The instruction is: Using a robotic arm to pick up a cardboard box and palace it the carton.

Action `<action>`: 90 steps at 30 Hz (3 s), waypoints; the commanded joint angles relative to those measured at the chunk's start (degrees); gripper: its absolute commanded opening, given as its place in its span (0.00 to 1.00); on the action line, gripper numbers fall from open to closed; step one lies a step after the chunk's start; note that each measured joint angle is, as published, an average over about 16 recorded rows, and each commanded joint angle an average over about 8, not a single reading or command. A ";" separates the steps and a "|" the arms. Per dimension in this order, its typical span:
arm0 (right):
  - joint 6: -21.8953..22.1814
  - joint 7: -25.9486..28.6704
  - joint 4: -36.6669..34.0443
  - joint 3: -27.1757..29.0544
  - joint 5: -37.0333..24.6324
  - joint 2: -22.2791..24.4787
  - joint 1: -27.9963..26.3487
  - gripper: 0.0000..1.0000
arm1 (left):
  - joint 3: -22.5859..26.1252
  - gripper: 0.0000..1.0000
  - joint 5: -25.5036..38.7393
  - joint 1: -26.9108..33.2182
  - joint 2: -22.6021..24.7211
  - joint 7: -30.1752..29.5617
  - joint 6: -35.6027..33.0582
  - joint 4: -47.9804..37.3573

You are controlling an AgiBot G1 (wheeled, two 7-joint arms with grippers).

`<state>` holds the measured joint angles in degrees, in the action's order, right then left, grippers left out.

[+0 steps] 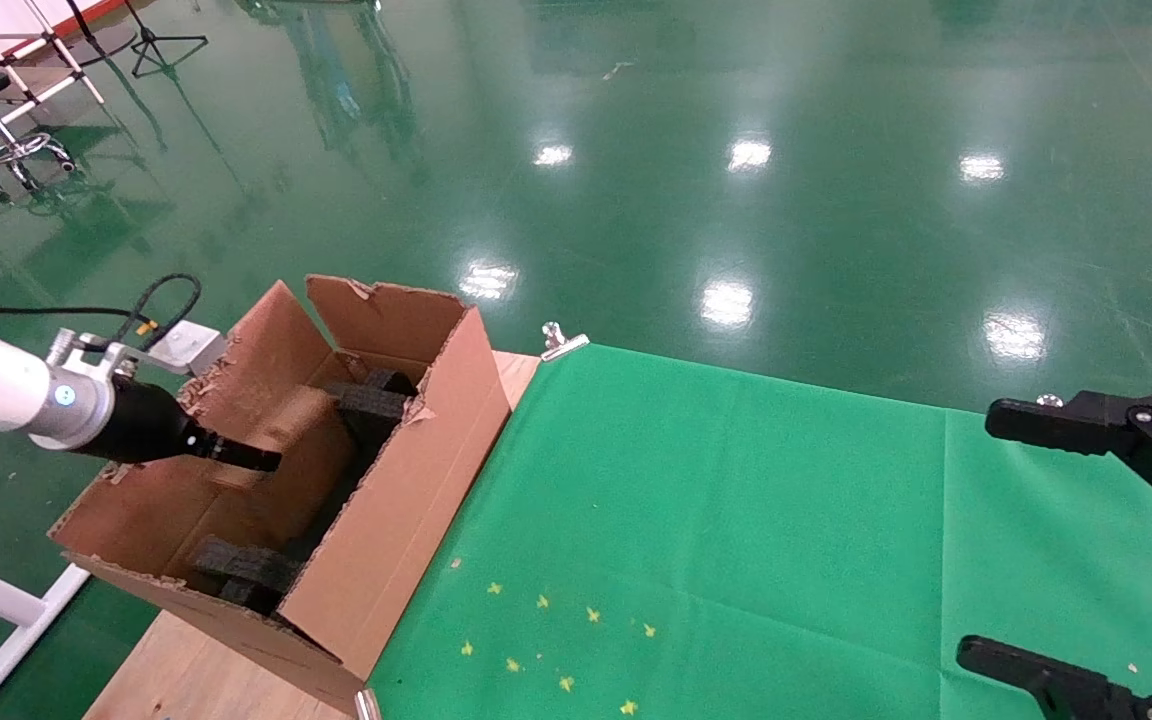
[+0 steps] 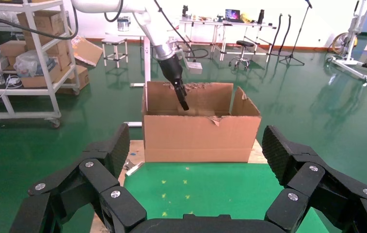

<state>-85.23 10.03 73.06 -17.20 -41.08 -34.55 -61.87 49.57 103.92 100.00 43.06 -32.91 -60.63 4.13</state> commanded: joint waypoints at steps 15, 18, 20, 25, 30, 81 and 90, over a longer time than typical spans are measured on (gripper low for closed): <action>0.02 -0.02 -0.02 -0.02 0.00 0.01 -0.01 1.00 | -10.25 1.00 -17.53 -1.00 -9.34 17.69 -18.42 11.64; 0.03 -0.02 -0.03 -0.02 -0.01 0.01 0.00 1.00 | -10.43 1.00 -17.92 -1.09 -9.54 17.88 -18.94 12.25; 0.03 -0.02 -0.03 -0.02 -0.01 0.01 0.00 1.00 | -10.51 1.00 -18.09 -1.27 -9.53 17.86 -18.99 12.53; 0.03 -0.03 -0.04 -0.03 -0.01 0.01 -0.01 1.00 | -11.43 1.00 -19.85 -2.75 -9.48 18.02 -19.21 14.75; 0.02 -0.04 -0.05 -0.05 0.00 0.02 -0.02 1.00 | -13.16 1.00 -23.14 -5.53 -9.37 18.34 -19.66 19.02; 0.07 -0.10 -0.06 -0.16 0.08 0.06 -0.05 1.00 | -32.69 1.00 -60.41 -37.05 -8.10 22.00 -24.84 67.32; 0.09 -0.11 -0.08 -0.17 0.10 0.07 -0.03 1.00 | -34.30 1.00 -63.54 -39.62 -8.02 22.26 -25.31 71.22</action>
<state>-85.15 9.92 72.99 -17.37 -40.99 -34.49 -61.91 15.52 40.87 60.78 35.03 -10.68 -85.86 74.75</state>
